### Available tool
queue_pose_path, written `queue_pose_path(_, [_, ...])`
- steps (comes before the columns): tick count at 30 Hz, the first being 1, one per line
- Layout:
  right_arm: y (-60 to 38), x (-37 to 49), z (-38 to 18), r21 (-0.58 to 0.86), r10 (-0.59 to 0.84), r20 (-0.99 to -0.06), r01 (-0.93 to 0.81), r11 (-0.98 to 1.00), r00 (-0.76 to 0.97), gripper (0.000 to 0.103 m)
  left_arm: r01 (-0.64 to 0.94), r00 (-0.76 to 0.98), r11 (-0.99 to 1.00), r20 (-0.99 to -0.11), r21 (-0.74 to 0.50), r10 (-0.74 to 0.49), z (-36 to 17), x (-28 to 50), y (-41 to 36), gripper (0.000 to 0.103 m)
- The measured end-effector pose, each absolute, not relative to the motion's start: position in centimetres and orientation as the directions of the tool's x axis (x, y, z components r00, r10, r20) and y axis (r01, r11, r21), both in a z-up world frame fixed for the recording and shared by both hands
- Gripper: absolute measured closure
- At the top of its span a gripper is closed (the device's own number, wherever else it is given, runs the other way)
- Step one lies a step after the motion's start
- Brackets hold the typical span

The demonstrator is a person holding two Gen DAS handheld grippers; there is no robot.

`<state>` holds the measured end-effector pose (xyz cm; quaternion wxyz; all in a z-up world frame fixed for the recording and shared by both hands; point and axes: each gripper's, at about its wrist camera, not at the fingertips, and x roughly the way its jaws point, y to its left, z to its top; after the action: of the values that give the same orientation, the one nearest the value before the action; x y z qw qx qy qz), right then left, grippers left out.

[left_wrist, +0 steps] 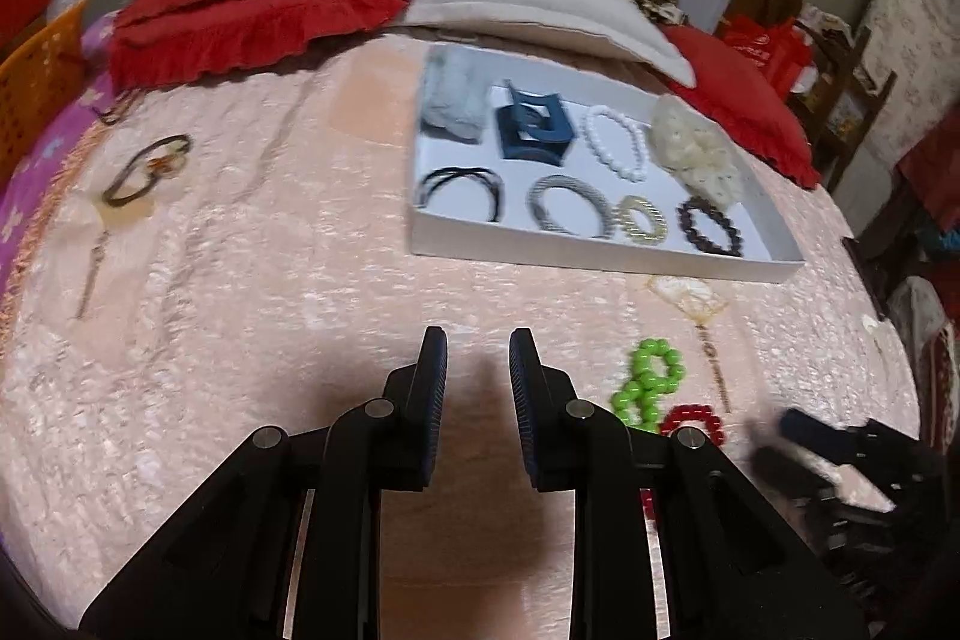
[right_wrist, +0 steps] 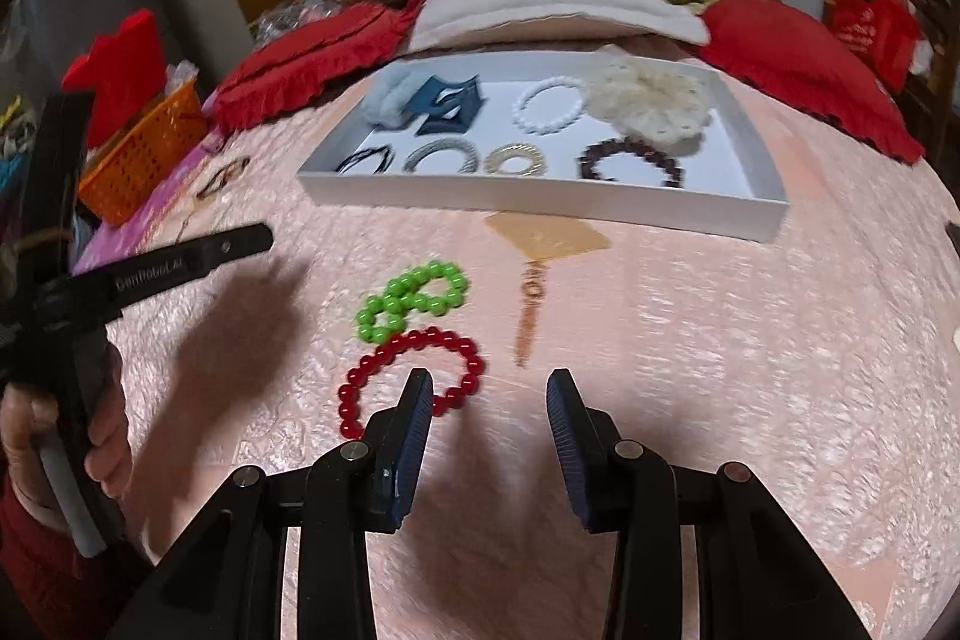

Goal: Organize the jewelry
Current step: 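Grasp the green bead bracelet with the left tool while the right tool grasps the red bead bracelet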

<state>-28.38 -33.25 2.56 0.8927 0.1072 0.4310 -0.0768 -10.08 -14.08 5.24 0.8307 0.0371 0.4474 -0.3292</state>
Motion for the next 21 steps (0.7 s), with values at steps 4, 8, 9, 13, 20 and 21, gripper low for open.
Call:
queue_pose_path(4, [-32.4, -27.1, 1.0, 0.096, -0.053, -0.798, 0.213, 0.972, 0.600, 0.065, 0.628, 0.330, 0.735, -0.768, -0.256, -0.549, 4.7, -10.3, -15.8, 0.083])
queue_pose_path(8, [-31.8, -26.7, 0.0, 0.077, -0.054, -0.801, 0.192, 0.978, 0.597, 0.065, 0.663, 0.260, 0.683, -0.763, -0.305, -0.592, 4.1, -10.1, -17.5, 0.083])
queue_pose_path(9, [-31.5, -26.8, -0.1, 0.061, -0.065, -0.791, 0.184, 0.981, 0.608, 0.065, 0.667, 0.244, 0.673, -0.760, -0.319, -0.602, 4.0, -10.0, -17.8, 0.083])
queue_pose_path(13, [-30.7, -27.2, -0.3, 0.018, -0.088, -0.780, 0.163, 0.987, 0.619, 0.066, 0.690, 0.188, 0.631, -0.753, -0.356, -0.631, 3.7, -10.3, -19.3, 0.083])
queue_pose_path(20, [-30.8, -28.1, -0.3, 0.005, -0.113, -0.770, 0.183, 0.983, 0.628, 0.082, 0.739, 0.173, 0.608, -0.792, -0.288, -0.585, 2.5, -11.7, -21.3, 0.095])
queue_pose_path(21, [-31.0, -28.3, -0.3, 0.011, -0.113, -0.770, 0.190, 0.982, 0.628, 0.084, 0.746, 0.182, 0.607, -0.793, -0.274, -0.582, 2.6, -12.1, -21.5, 0.095])
